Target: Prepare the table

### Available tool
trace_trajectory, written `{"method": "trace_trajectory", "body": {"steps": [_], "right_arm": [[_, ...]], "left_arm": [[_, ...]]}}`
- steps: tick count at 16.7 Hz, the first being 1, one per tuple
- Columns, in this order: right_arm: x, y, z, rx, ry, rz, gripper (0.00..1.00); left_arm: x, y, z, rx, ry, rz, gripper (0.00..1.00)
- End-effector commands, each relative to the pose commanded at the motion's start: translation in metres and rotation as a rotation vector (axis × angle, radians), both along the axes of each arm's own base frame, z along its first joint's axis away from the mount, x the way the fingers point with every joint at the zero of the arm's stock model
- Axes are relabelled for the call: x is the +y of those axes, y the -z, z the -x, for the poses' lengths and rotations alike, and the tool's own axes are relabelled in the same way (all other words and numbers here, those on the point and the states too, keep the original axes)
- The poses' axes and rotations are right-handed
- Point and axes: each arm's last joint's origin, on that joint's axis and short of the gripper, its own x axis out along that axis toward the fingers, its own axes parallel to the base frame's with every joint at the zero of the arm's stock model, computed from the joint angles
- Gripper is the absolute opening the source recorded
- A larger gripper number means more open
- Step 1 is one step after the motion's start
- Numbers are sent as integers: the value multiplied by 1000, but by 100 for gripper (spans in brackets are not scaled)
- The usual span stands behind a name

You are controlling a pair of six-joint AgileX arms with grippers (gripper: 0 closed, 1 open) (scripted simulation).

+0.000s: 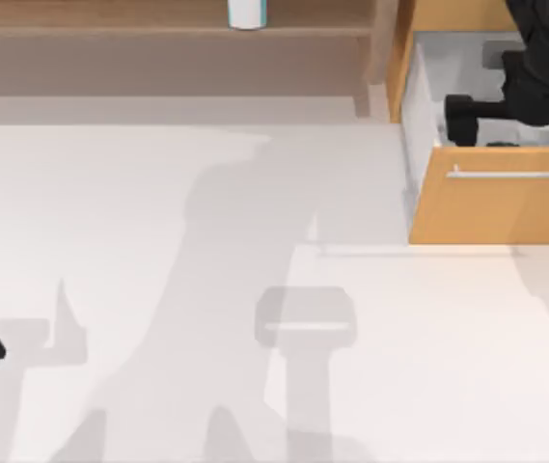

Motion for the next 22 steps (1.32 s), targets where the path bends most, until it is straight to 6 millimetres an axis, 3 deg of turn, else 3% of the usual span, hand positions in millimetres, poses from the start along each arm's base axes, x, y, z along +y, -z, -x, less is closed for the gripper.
{"method": "trace_trajectory", "body": {"steps": [13,22], "right_arm": [[0,0,0,0,0,0,2],[-1,-1,0,-2,2,0,0]], "left_arm": [[0,0,0,0,0,0,100],[0,0,0,0,0,0,100]]}}
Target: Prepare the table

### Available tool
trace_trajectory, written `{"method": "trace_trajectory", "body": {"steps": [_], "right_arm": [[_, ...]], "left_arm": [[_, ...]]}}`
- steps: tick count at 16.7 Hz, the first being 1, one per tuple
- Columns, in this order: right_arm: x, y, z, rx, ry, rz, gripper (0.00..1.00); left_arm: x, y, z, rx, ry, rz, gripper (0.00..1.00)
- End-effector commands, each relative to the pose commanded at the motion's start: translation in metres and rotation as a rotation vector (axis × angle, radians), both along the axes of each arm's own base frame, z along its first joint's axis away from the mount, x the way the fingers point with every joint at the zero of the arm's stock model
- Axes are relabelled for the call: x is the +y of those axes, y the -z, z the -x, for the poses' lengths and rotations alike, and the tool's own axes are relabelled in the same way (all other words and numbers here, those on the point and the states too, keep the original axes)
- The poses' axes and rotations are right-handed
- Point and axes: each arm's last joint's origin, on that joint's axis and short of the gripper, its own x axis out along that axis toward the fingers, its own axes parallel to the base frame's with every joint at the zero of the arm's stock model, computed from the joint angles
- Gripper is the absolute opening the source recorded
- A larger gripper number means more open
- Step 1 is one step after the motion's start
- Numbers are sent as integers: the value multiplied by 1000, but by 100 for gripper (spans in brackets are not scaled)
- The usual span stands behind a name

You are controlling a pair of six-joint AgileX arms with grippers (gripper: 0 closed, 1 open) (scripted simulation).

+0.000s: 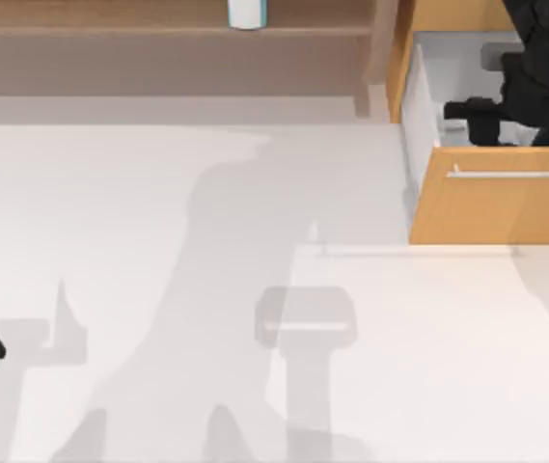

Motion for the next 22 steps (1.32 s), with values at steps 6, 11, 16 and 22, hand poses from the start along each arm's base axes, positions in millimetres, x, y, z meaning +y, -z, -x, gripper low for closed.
{"method": "trace_trajectory", "body": {"steps": [6,11,16,22], "right_arm": [[-1,-35,12,-45,-56,-4,0],[-20,-97,40,-188,-133,-8,0],[-68,-146,82,-344,-148,29,0],[-128,-144,141,-371,-108,99,0]], "left_arm": [[0,0,0,0,0,0,100],[0,0,0,0,0,0,100],[0,0,0,0,0,0,100],[0,0,0,0,0,0,100]]}}
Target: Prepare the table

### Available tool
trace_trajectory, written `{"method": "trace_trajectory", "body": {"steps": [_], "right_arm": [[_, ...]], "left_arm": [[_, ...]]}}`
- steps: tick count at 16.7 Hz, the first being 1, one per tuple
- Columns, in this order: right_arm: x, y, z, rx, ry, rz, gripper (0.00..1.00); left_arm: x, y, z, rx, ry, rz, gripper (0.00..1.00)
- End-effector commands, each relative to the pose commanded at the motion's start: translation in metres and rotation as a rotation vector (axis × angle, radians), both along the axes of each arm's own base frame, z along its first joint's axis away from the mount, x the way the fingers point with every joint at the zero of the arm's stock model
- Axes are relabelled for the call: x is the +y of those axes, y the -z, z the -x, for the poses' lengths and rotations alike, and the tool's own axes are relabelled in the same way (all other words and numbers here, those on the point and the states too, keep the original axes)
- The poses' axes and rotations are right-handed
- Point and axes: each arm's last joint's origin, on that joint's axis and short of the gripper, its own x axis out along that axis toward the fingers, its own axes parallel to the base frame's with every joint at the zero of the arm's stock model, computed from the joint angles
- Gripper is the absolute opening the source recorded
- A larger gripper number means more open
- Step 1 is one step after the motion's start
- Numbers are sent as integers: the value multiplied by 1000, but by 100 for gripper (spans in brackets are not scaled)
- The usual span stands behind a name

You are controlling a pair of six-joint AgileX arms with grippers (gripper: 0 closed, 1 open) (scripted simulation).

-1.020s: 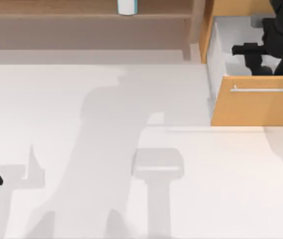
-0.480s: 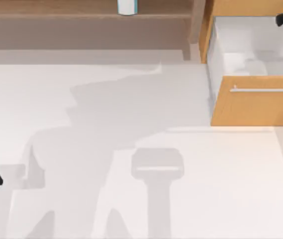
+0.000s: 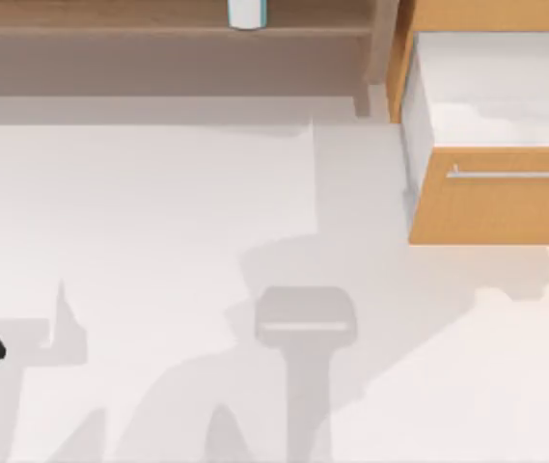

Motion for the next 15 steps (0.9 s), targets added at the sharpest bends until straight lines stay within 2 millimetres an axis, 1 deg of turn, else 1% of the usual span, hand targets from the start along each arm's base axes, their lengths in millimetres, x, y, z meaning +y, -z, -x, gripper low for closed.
{"method": "trace_trajectory", "body": {"steps": [2,5,7,10,12,15], "right_arm": [[-15,17,19,37,17,7,0],[-29,51,45,127,30,-3,0],[-34,75,61,195,32,-21,0],[-36,107,82,292,27,-53,0],[-35,122,93,342,23,-72,0],[-34,132,100,374,19,-84,0]], "left_arm": [[0,0,0,0,0,0,100],[0,0,0,0,0,0,100],[0,0,0,0,0,0,100],[0,0,0,0,0,0,100],[0,0,0,0,0,0,100],[0,0,0,0,0,0,100]]}}
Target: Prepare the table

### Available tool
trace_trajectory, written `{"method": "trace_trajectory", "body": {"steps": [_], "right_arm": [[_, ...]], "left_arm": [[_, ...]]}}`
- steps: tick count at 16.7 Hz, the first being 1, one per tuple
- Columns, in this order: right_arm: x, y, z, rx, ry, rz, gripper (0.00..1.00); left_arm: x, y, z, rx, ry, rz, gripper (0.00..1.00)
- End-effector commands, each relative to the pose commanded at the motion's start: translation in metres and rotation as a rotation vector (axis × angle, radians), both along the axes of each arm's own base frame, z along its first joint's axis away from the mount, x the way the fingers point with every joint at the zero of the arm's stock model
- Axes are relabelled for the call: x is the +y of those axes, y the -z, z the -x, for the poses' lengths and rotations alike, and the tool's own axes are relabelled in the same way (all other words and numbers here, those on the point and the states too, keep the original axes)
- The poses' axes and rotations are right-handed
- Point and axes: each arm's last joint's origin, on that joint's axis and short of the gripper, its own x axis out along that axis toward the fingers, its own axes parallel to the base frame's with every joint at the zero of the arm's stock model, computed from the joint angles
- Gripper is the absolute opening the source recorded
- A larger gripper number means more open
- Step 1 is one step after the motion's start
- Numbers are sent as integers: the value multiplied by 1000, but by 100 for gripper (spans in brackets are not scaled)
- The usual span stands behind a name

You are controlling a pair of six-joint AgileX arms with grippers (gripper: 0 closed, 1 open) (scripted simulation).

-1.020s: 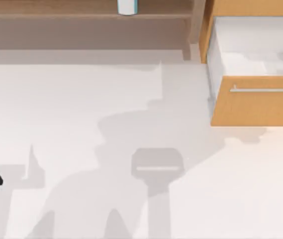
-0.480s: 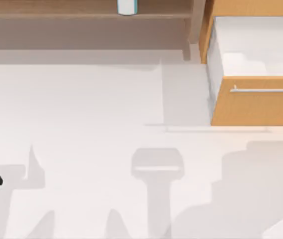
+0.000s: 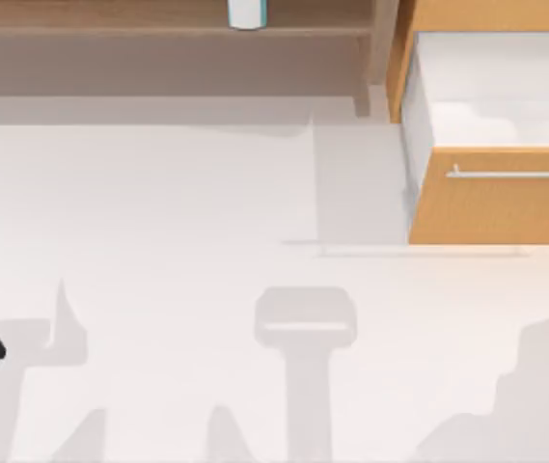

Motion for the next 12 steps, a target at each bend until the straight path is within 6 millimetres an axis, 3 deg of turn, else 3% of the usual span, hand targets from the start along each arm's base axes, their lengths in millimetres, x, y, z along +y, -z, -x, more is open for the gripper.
{"method": "trace_trajectory", "body": {"steps": [12], "right_arm": [[1,-7,-3,-38,-3,11,0]], "left_arm": [[0,0,0,0,0,0,100]]}}
